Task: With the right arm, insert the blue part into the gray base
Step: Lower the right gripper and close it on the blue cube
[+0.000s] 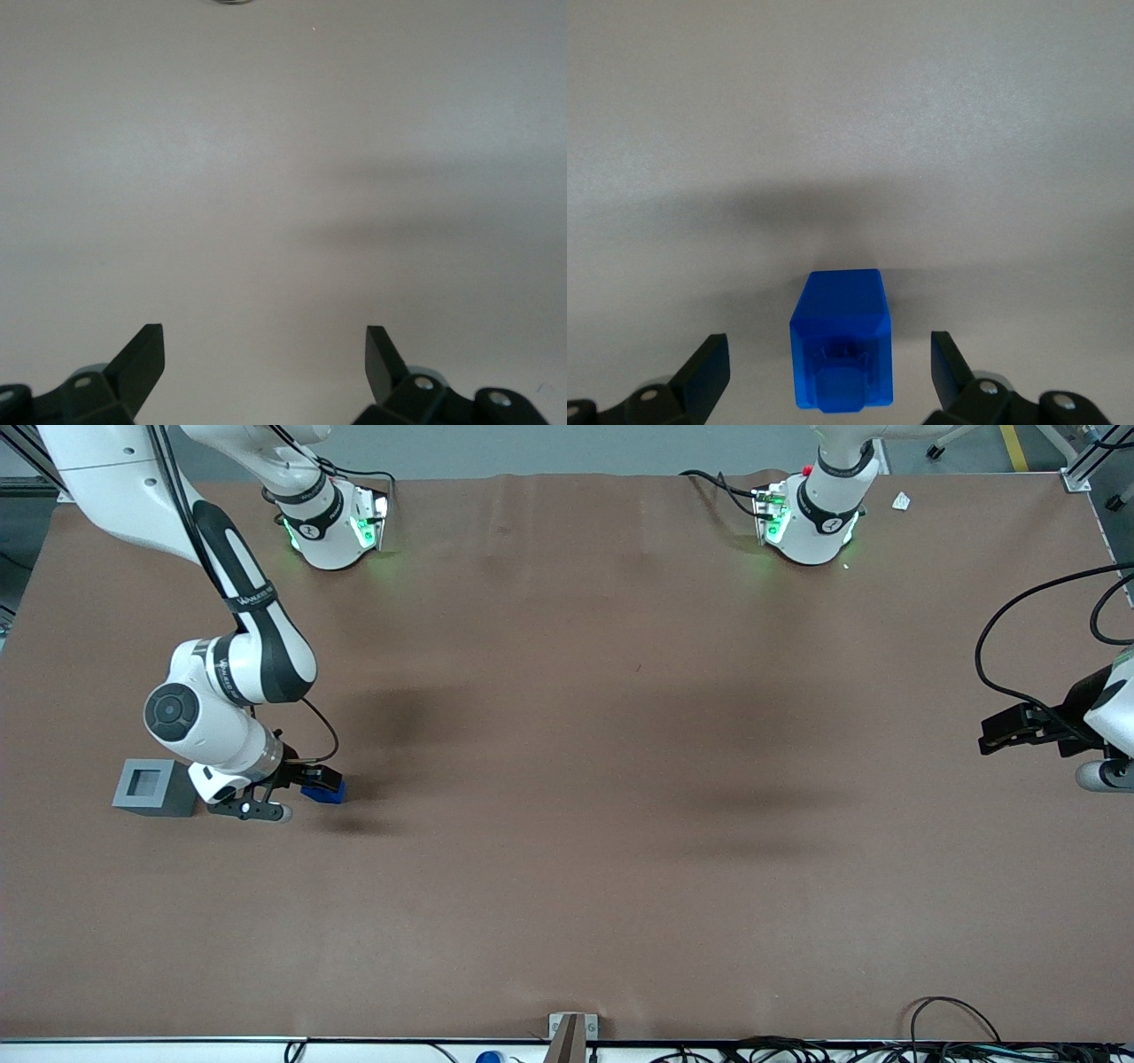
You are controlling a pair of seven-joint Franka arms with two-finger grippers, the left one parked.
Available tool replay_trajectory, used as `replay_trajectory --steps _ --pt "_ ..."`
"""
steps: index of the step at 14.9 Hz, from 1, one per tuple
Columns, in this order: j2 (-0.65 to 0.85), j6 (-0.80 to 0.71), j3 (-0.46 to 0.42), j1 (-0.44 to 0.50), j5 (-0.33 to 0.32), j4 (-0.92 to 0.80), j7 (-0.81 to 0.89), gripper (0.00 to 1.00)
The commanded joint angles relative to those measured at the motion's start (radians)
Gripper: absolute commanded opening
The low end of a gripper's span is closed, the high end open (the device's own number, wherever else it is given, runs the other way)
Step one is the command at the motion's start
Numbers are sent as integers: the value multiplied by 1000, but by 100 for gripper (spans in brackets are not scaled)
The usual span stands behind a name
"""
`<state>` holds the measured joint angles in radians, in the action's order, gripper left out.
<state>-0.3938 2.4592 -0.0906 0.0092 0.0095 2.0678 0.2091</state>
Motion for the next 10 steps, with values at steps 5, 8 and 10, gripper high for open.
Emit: replay_trajectory --steps 5,8,10 --pt "-19 34 2 0 6 17 15 85" --pt "-19 35 2 -2 6 17 15 68" --pt "-20 35 2 -2 6 17 15 48"
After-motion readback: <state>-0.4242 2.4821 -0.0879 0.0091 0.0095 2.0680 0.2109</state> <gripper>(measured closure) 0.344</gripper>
